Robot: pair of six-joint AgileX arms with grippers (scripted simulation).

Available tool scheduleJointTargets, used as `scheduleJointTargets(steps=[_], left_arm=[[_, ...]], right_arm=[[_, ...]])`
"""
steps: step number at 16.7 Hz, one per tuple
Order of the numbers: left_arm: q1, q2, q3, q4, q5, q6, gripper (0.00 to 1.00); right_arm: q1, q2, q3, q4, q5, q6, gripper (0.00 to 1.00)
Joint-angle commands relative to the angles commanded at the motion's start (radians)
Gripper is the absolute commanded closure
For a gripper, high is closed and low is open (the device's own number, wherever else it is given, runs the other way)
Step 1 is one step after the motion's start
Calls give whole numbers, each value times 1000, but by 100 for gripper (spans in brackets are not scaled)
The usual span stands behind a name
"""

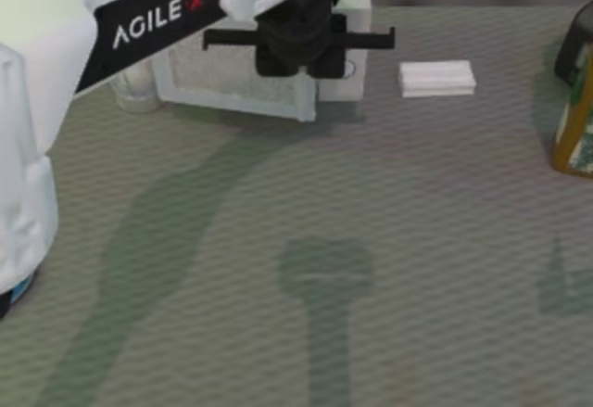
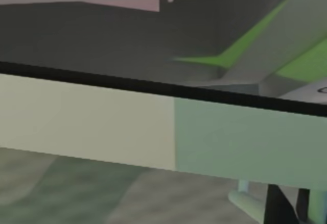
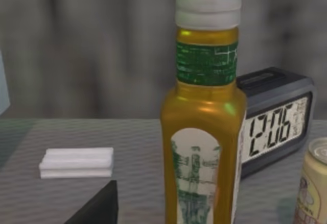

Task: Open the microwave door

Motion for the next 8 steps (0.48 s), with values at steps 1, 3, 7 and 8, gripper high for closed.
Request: scheduleJointTargets(steps=[1,3,7,8], left_arm=[[0,0,0,0,0,0,100],[0,0,0,0,0,0,100],[-6,0,-2,3,6,-1,100],[-4,-8,-15,9,7,8,100]], right_arm=[[0,0,0,0,0,0,0],[0,0,0,0,0,0,0],[0,0,0,0,0,0,0],[0,0,0,0,0,0,0]])
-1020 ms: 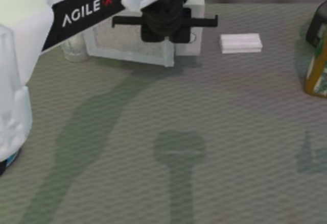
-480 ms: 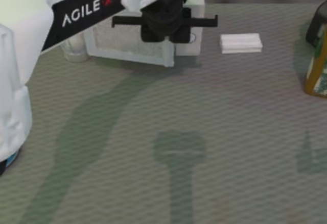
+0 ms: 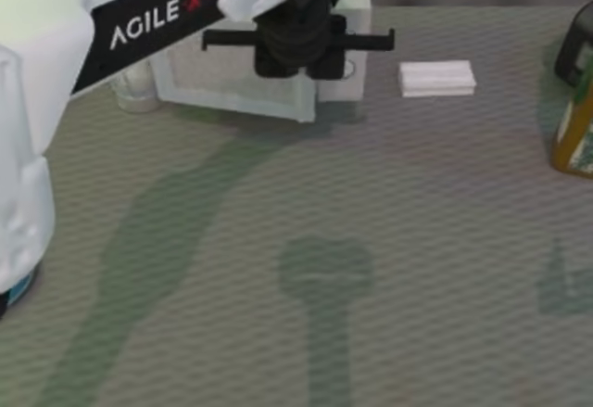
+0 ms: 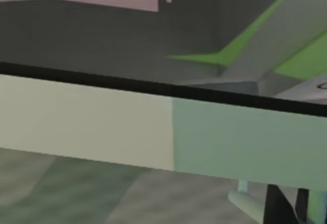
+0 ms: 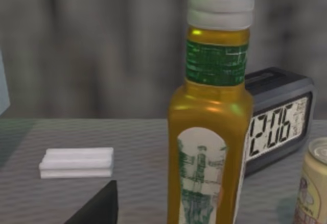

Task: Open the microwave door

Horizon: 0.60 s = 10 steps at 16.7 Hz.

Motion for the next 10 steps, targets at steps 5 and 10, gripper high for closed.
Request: scheduleJointTargets(steps=[5,10], left_arm=[[13,-75,-120,61,33,76,100],[14,-88,-139,73,40,89,100]], right_arm=[[0,0,0,0,0,0,0],[0,0,0,0,0,0,0]])
